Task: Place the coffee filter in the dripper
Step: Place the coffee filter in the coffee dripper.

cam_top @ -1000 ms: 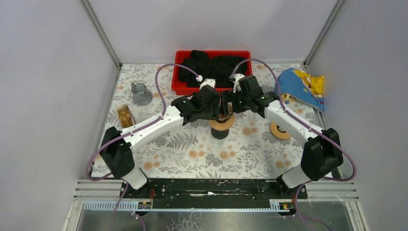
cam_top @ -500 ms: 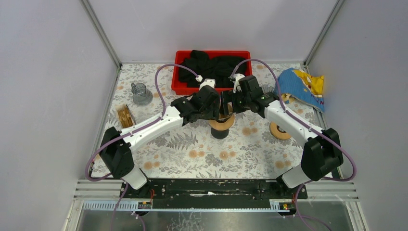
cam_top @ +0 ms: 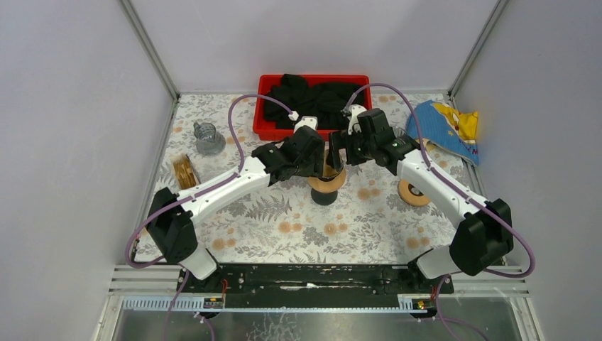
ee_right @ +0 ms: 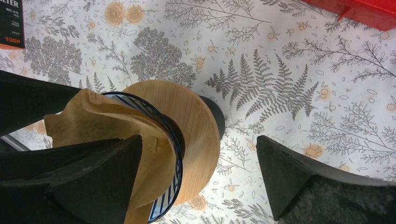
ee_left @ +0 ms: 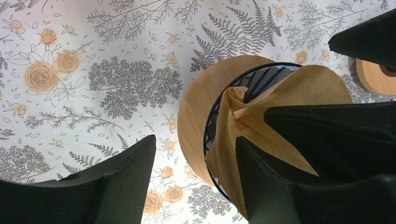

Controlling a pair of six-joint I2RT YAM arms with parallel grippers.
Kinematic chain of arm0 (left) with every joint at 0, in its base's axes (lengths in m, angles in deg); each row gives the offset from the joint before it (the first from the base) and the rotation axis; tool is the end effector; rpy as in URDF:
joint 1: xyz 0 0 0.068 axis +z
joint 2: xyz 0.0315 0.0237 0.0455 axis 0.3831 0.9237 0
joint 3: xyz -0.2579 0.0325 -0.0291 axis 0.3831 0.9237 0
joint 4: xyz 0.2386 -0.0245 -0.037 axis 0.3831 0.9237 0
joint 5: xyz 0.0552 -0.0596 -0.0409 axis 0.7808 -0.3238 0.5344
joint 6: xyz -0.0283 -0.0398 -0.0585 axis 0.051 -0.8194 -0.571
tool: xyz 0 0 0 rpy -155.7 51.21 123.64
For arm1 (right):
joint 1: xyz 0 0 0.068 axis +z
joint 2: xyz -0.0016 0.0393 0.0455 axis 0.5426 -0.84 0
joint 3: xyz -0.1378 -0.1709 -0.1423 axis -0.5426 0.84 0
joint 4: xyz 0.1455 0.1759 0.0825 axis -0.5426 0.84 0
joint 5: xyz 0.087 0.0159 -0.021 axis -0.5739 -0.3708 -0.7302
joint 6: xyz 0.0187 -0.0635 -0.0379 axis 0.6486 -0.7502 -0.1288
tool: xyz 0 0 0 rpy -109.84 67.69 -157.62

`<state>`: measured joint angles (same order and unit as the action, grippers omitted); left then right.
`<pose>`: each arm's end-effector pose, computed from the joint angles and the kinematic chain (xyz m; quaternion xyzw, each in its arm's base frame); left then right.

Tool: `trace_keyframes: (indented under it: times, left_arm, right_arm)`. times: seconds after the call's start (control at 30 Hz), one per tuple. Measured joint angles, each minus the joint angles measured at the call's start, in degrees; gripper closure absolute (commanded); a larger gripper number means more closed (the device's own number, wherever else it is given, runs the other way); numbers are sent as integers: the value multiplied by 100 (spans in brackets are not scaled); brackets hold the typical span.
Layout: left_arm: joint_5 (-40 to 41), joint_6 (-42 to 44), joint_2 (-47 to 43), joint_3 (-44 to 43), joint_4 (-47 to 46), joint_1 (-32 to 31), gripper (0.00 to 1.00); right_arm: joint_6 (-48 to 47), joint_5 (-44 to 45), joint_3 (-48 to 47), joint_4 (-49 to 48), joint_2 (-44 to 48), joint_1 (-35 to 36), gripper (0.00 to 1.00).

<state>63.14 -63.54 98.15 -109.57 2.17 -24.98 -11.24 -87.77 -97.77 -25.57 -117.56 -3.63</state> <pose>0.2491 -0.2461 0.2731 0.0735 0.9246 -0.1284 0.3510 0.2856 0.1710 0.2845 -0.1804 0.8759 0.2129 0.3936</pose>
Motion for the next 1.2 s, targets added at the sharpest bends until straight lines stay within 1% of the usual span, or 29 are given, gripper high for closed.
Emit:
trace_keyframes:
  times: [0.2, 0.53, 0.77, 0.9, 1.2]
  left_arm:
    - [2, 0, 0, 0, 0, 2, 29]
    - [0, -4, 0, 2, -2, 37, 29]
    - [-2, -28, -44, 52, -26, 50, 28]
    - [-31, -28, -136, 94, -26, 109, 22]
    - [-306, -101, -507, 267, -299, 352, 20]
  right_arm:
    - [-9, 61, 0, 188, 17, -2, 1]
    - [-105, 562, -13, 345, -7, -7, 1]
    - [-146, 544, -81, 365, -74, -4, 1]
    - [-149, 481, -133, 380, -74, -7, 1]
    - [-168, 452, -243, 426, -74, -7, 1]
